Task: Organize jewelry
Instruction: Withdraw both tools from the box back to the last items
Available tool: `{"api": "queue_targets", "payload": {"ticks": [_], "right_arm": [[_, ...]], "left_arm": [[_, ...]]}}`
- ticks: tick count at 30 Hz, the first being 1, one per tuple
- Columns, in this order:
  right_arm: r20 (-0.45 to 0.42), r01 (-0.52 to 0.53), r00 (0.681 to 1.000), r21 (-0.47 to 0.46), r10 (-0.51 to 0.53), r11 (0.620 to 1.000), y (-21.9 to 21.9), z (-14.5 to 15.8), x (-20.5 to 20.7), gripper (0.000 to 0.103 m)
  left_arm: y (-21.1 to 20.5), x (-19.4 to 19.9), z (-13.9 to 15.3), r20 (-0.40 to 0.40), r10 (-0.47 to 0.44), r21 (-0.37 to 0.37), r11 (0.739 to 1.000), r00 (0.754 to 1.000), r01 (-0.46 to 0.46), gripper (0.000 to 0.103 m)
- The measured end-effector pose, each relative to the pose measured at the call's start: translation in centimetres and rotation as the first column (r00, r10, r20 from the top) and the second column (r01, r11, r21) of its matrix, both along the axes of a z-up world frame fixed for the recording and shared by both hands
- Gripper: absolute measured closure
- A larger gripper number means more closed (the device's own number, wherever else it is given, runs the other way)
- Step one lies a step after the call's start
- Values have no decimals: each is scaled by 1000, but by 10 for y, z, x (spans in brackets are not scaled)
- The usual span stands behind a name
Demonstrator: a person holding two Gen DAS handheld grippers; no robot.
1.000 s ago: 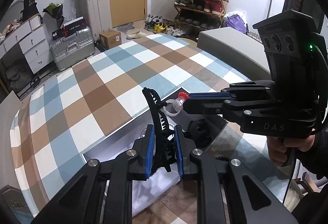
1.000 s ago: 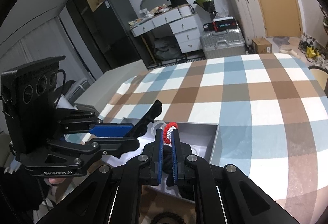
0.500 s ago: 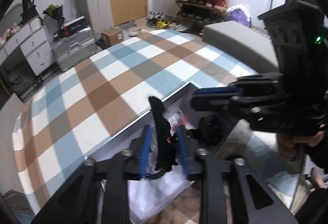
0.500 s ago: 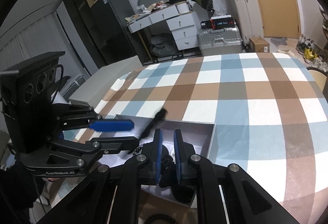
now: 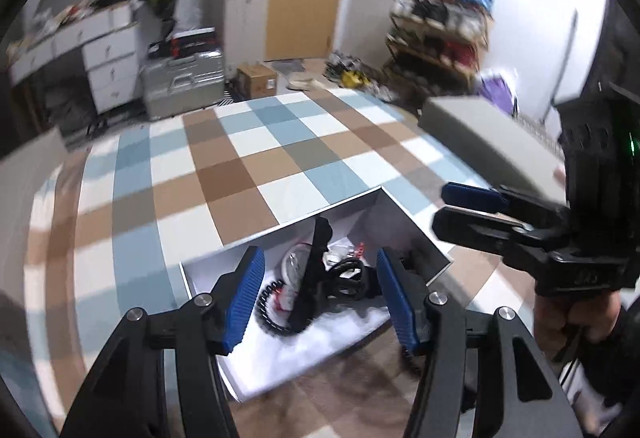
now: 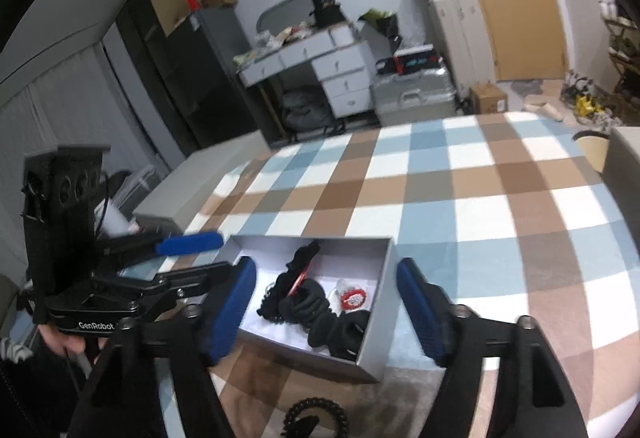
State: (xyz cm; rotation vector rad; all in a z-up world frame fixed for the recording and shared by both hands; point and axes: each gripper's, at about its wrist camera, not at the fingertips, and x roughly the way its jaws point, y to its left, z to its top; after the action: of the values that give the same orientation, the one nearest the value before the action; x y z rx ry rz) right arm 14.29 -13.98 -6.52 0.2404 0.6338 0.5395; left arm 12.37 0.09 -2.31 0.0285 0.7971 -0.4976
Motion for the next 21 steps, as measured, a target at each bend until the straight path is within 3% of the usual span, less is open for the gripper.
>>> {"api": "queue_targets", "payload": {"ticks": [5, 9, 14, 17, 21], "right_arm": [[24, 8, 1000, 16, -9, 1000, -6, 7, -17, 22], [38, 17, 999, 15, -17, 1000, -9, 13, -30, 17], [50, 24, 998, 30, -25, 999, -14, 18, -50, 13], [62, 26, 998, 20, -27, 999, -14, 20, -61, 7], [87, 51, 995, 2, -51, 999, -17, 19, -80, 2]], "left_arm": [[7, -16, 6, 20, 88, -42, 995, 996, -87, 48], [10, -32, 15, 54, 132, -65, 990, 990, -128, 32], [4, -47, 23, 85, 157, -49, 987, 984, -153, 30], [1, -57, 26, 100, 181, -39, 983, 978, -178, 20], [-4, -70, 29, 116, 193, -30, 981, 974, -191, 20]]}}
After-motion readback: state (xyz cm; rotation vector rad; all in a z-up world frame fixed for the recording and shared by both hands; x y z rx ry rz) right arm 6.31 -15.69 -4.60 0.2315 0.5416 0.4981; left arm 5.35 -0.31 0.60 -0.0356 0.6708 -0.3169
